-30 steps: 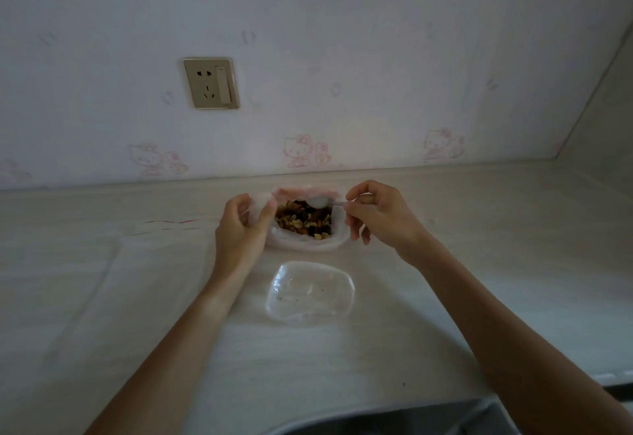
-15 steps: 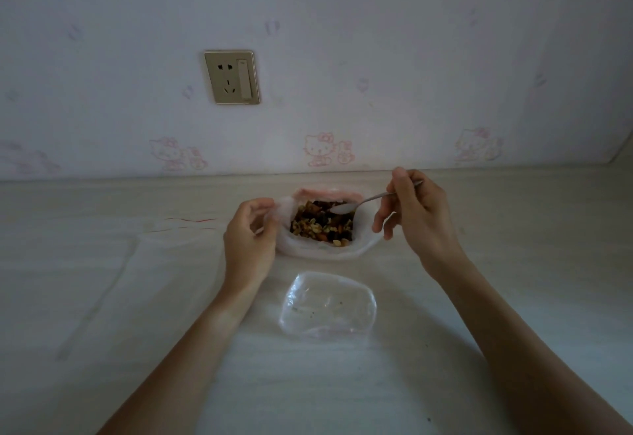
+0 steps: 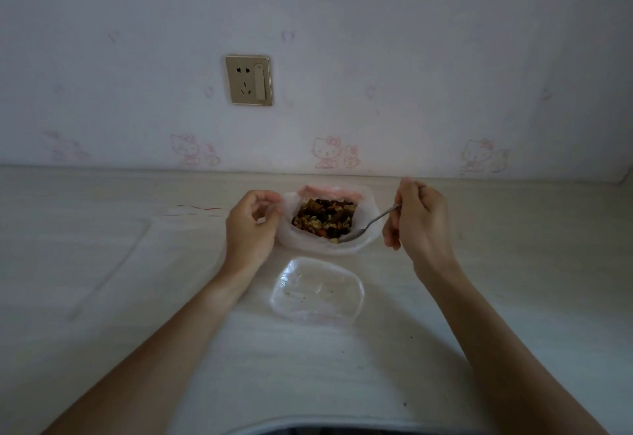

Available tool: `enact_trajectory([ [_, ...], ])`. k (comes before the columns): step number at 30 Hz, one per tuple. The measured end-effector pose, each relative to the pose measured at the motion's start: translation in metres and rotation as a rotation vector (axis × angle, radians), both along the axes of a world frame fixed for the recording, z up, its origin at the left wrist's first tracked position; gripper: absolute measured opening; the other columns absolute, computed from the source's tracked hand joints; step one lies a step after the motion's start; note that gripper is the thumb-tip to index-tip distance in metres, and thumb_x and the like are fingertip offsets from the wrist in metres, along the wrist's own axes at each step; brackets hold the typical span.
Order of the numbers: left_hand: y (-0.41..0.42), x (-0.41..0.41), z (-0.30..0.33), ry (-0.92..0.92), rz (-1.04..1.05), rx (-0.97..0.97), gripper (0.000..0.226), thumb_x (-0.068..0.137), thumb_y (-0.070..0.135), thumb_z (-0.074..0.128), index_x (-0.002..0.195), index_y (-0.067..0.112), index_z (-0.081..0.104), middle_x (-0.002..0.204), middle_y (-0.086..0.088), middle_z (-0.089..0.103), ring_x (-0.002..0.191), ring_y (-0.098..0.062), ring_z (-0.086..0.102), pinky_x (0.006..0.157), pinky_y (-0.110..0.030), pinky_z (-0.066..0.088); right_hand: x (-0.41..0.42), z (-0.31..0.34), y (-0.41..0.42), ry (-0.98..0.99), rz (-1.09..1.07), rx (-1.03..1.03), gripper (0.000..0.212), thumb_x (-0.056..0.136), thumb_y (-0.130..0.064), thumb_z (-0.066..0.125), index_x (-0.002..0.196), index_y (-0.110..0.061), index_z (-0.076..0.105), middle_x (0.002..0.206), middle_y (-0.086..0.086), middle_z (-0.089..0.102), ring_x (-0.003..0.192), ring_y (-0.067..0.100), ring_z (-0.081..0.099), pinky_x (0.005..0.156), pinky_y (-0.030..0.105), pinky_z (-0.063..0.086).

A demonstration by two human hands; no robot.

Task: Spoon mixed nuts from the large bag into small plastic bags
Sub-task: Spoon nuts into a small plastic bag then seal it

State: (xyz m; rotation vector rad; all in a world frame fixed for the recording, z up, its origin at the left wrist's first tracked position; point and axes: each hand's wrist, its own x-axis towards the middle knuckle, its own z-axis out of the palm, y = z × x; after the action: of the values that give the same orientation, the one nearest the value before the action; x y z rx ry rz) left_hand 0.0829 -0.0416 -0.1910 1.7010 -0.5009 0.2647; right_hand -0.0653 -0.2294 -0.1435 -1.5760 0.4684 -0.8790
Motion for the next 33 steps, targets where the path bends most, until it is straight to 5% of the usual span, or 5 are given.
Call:
enact_trajectory([
  [6,0.000,0.004,-0.003,0.012,0.000,-0.005,0.029,0.090,-0.006,0.066,0.091,0.022,0.067,0.092,0.006,0.072,0.084,-0.001,0.066,0.076,-0.011,0.048,0.001,-0.001,-0.004,0.061,-0.047,0.108,0.032,0.104,-0.014,0.036,0.074,-0.009,0.045,0.047,0.005,0.039,0.030,0.023,0.044,0.035,0.027,0.030],
  [13,-0.001,0.006,-0.005,0.038,-0.009,-0.017,0.031,0.090,-0.005,0.066,0.089,0.026,0.066,0.092,0.006,0.073,0.086,-0.007,0.067,0.082,-0.024,0.052,0.002,-0.002,-0.006,0.161,0.017,0.215,0.023,0.102,-0.010,0.036,0.083,-0.006,0.050,0.042,0.004,0.053,0.034,0.028,0.056,0.035,0.029,0.044],
  [19,-0.003,0.007,-0.006,0.050,-0.014,-0.033,0.031,0.090,-0.006,0.066,0.090,0.024,0.067,0.091,0.006,0.073,0.085,-0.004,0.066,0.082,-0.023,0.050,0.004,-0.006,-0.001,0.128,0.084,0.313,0.033,0.111,-0.024,0.040,0.091,-0.003,0.053,0.054,0.015,0.066,0.051,0.037,0.071,0.043,0.034,0.056],
  [33,-0.002,0.003,-0.003,0.039,-0.051,-0.064,0.021,0.091,-0.002,0.069,0.094,0.019,0.070,0.098,0.002,0.075,0.097,-0.013,0.071,0.087,-0.029,0.055,0.009,-0.011,0.017,0.121,0.239,0.204,0.034,0.110,-0.030,0.047,0.098,-0.001,0.057,0.071,0.018,0.073,0.062,0.033,0.074,0.042,0.034,0.055],
])
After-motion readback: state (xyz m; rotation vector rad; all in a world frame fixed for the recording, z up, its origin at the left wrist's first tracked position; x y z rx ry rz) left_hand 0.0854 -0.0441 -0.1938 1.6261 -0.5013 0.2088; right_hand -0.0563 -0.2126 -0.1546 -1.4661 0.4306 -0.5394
